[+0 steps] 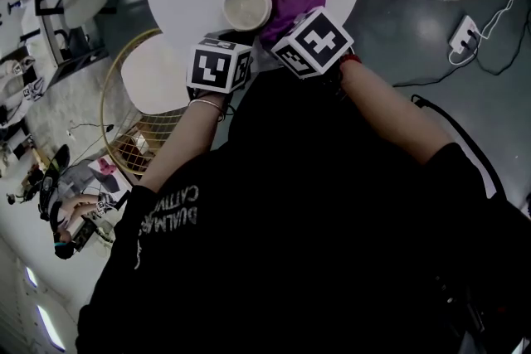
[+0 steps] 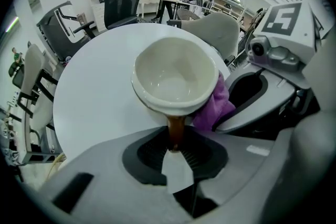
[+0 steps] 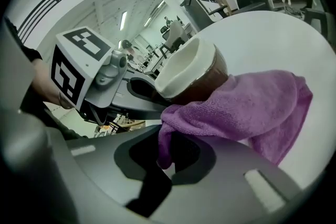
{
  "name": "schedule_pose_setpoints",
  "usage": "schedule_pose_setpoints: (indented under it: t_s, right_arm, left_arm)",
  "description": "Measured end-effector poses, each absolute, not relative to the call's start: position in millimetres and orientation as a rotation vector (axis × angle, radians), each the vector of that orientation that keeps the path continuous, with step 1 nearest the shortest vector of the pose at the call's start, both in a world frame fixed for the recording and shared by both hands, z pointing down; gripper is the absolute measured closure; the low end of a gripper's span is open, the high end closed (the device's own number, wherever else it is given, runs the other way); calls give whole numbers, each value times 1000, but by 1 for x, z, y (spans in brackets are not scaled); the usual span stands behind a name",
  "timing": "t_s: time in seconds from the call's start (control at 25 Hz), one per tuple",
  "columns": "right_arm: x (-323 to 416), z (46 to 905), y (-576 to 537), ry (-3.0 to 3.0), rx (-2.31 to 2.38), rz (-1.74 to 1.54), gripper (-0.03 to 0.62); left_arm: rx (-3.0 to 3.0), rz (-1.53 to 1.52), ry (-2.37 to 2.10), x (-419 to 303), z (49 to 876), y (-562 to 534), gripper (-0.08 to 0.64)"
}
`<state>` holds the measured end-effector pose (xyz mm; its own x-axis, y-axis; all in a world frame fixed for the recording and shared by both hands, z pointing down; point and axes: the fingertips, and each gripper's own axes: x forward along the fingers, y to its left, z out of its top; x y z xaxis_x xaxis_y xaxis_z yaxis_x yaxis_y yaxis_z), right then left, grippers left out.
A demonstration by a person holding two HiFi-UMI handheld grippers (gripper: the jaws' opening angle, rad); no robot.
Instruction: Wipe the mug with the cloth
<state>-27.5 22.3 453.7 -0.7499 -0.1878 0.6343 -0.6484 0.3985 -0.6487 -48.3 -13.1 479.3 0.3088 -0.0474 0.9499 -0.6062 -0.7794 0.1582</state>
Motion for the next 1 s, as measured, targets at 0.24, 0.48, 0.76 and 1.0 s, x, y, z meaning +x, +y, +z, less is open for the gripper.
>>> schedule_pose_setpoints:
  t_s: [0.24, 0.48, 0.76, 1.0]
  right_arm:
    - [-53, 448, 37, -2251, 579, 1195, 548]
    - [-73, 443, 54, -2285, 484, 1066, 548]
    - [-84, 425, 75, -2368, 348, 995, 549]
    - [-81, 424, 86, -2382, 285, 970, 549]
  left_arm:
    - [2090, 1489, -584, -49, 477, -15, 493]
    - [2105, 1492, -582, -51, 475, -16, 494]
    - [2100, 1482, -594, -49, 475, -14, 494]
    - [2103, 1477, -602, -47, 475, -16, 494]
